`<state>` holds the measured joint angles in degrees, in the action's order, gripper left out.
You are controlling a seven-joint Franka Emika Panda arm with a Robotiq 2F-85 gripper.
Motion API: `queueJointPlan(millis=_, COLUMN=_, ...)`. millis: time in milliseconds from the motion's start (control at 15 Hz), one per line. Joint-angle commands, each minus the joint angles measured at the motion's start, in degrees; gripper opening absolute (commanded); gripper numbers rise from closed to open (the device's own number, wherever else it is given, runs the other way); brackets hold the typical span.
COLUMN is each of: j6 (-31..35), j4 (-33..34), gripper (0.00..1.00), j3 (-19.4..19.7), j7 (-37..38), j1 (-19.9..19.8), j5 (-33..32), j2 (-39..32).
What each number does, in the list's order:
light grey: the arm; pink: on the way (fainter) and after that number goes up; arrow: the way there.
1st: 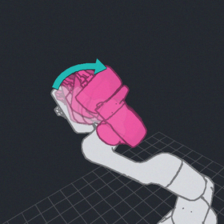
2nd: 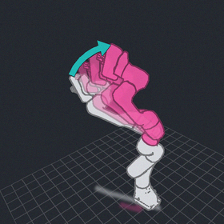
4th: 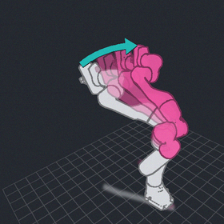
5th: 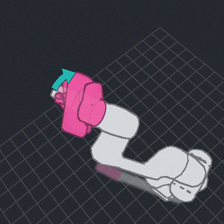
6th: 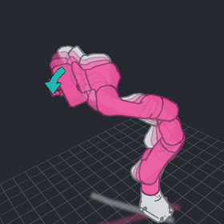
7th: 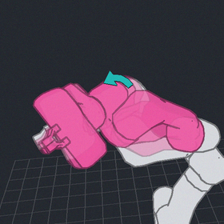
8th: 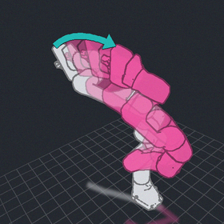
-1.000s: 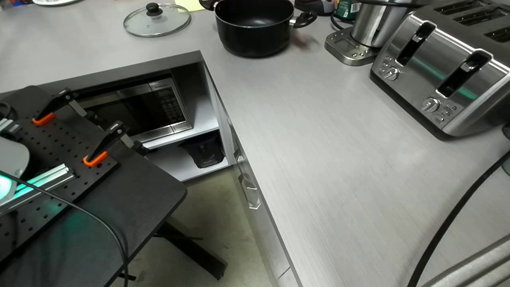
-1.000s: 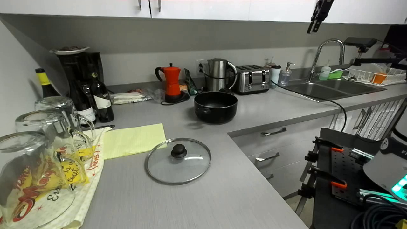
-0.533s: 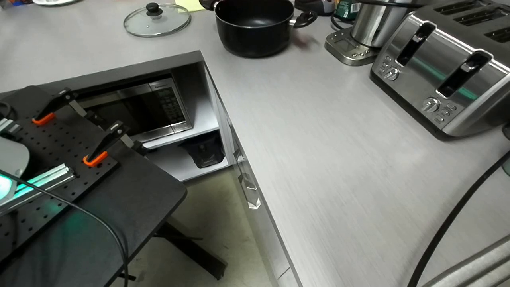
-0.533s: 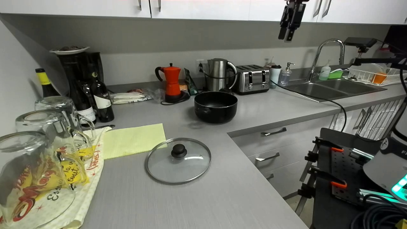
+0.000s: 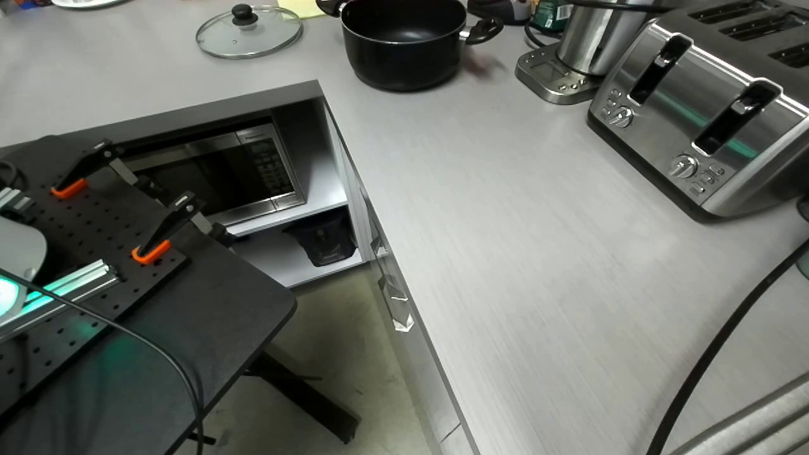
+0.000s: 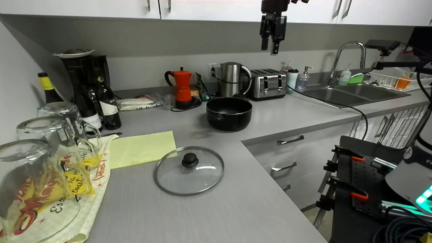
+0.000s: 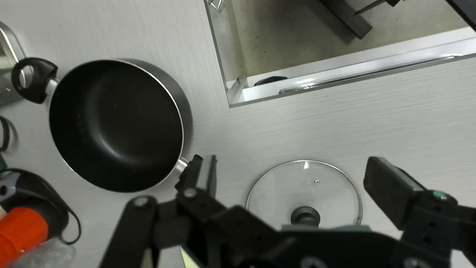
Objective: Put the lid on the pot
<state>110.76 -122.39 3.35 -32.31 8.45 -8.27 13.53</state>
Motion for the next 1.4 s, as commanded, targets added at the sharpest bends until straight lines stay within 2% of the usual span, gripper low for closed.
queueJointPlan(millis=0, j6=-2.4, j4=9.6, gripper=1.00, j3=-3.5, j7=-3.4, j1=-0.1, j5=-1.3, j2=-10.1)
queueJointPlan(millis=333, j6=-3.5, j4=18.2, gripper=1.00, j3=-8.4, j7=-4.7, j1=0.1, j5=-5.6, j2=-21.2)
queueJointPlan(millis=667, j6=-4.4, j4=25.0, gripper=1.00, j3=-11.6, j7=-6.0, j1=1.1, j5=-10.5, j2=-30.9)
queueJointPlan(millis=1333, j6=-3.5, j4=36.1, gripper=1.00, j3=-12.9, j7=-6.6, j1=5.0, j5=-16.8, j2=-46.9)
